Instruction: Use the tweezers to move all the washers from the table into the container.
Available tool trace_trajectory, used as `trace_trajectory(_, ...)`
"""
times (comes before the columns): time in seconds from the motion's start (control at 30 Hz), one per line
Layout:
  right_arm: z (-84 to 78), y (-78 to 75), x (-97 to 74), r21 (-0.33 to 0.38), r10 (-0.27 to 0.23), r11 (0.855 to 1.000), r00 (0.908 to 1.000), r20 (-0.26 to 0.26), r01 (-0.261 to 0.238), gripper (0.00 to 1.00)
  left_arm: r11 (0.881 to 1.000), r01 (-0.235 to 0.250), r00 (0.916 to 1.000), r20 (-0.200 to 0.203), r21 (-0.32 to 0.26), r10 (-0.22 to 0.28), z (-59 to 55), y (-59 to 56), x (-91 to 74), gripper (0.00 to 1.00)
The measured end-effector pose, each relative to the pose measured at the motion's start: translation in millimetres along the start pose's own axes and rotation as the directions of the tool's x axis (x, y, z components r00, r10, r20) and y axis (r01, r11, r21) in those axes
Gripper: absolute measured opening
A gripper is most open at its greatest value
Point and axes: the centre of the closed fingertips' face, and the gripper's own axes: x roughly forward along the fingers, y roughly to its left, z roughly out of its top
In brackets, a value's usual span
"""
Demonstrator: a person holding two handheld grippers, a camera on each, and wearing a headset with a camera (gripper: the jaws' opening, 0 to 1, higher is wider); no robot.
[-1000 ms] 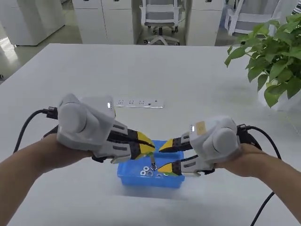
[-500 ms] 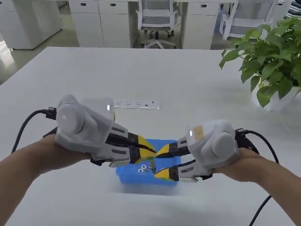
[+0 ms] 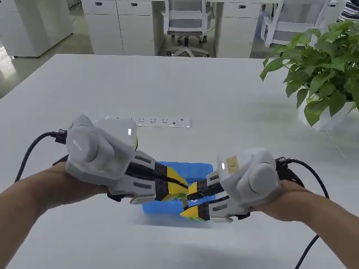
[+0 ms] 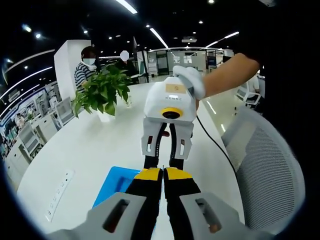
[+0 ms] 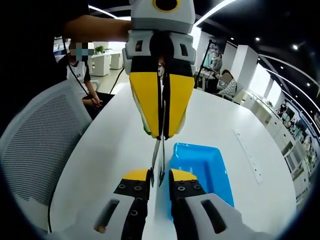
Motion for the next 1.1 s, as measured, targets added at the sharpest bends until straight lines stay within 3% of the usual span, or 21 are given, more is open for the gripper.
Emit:
trace_trajectory(0.23,-4.2,6.2,3.4,0.003,0.015,1.000,0.9998,-0.011,-0.015,0.12,1.000,0.013,0.9998,-0.013,-0.008,-0.013,-7.1,-4.0,-0.4,0.05)
trace_trajectory(0.43,-14.2,13.2,6.0,-0.001,0.024,1.000,0.9988,-0.042,-0.024,0.11,1.000,0.030,0.9983,-0.051,-0.007,-0.030,-21.9,-8.5,0.4,0.05)
trace_trajectory(0.7,-27.6,21.2,9.6,0.003,0.029,1.000,0.9965,-0.079,-0.029,0.10,0.999,0.040,0.9917,-0.122,-0.010,-0.041,-52.4,-11.2,1.3,0.05)
trace_trajectory(0.87,-35.7,27.5,13.6,0.015,0.033,0.999,0.9949,-0.096,-0.031,0.10,0.998,0.047,0.9889,-0.139,-0.035,-0.051,-66.0,-16.0,4.4,0.06)
trace_trajectory(1.1,-45.1,33.5,19.6,0.026,0.037,0.999,0.9923,-0.118,-0.034,0.09,0.998,0.048,0.9743,-0.219,-0.036,-0.055,-99.0,-21.3,11.2,0.05)
